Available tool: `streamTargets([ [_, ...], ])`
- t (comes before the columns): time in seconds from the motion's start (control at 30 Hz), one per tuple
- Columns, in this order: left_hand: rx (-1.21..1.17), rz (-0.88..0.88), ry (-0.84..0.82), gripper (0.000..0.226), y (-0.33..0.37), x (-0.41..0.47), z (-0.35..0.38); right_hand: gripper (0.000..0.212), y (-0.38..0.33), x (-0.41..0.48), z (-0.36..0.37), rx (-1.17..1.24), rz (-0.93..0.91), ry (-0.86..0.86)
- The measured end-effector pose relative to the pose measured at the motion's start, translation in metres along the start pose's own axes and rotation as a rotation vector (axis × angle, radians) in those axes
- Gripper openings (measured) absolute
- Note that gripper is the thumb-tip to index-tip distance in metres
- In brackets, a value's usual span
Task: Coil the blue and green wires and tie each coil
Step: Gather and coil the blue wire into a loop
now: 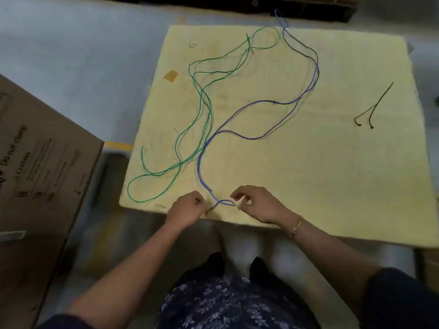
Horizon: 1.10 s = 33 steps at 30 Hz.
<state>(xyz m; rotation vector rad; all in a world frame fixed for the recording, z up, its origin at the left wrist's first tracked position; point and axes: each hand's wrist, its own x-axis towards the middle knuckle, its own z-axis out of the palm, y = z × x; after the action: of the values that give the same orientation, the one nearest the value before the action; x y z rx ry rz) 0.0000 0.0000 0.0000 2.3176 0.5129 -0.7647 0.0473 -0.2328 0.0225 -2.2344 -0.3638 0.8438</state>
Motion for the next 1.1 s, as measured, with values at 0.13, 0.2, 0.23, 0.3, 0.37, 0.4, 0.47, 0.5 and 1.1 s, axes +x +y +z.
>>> streamTargets([
  [0.13,-0.029,0.085,-0.077,0.019,0.0,-0.005,0.007,0.031,-0.008,0.011,0.028,-0.171,0.016,-0.068],
  [0.2,-0.031,0.153,-0.101,0.022,-0.001,-0.006,0.012,0.021,-0.007,0.016,0.037,-0.198,0.031,-0.046],
  [0.23,-0.034,0.187,-0.107,0.025,0.001,-0.008,0.013,0.019,-0.007,0.017,0.038,-0.193,0.031,-0.027],
  [0.3,-0.059,0.234,-0.115,0.044,0.008,-0.013,0.013,0.017,-0.012,0.015,0.037,-0.131,0.023,0.011],
  [0.37,-0.17,0.262,-0.119,0.048,0.014,-0.016,0.013,0.02,-0.025,0.011,0.036,-0.02,-0.017,0.04],
  [0.4,-0.259,0.27,-0.124,0.045,0.018,-0.019,0.013,0.023,-0.03,0.008,0.034,0.032,-0.038,0.037],
  [0.47,-0.442,0.267,-0.144,0.039,0.024,-0.022,0.011,0.021,-0.039,0.005,0.027,0.184,-0.027,0.001],
  [0.5,-0.512,0.257,-0.149,0.041,0.027,-0.022,0.01,0.016,-0.041,0.004,0.021,0.295,0.007,-0.007],
  [1.1,-1.288,0.078,-0.735,0.038,0.126,-0.044,-0.07,0.017,-0.044,0.013,-0.102,0.119,-0.231,0.12],
])
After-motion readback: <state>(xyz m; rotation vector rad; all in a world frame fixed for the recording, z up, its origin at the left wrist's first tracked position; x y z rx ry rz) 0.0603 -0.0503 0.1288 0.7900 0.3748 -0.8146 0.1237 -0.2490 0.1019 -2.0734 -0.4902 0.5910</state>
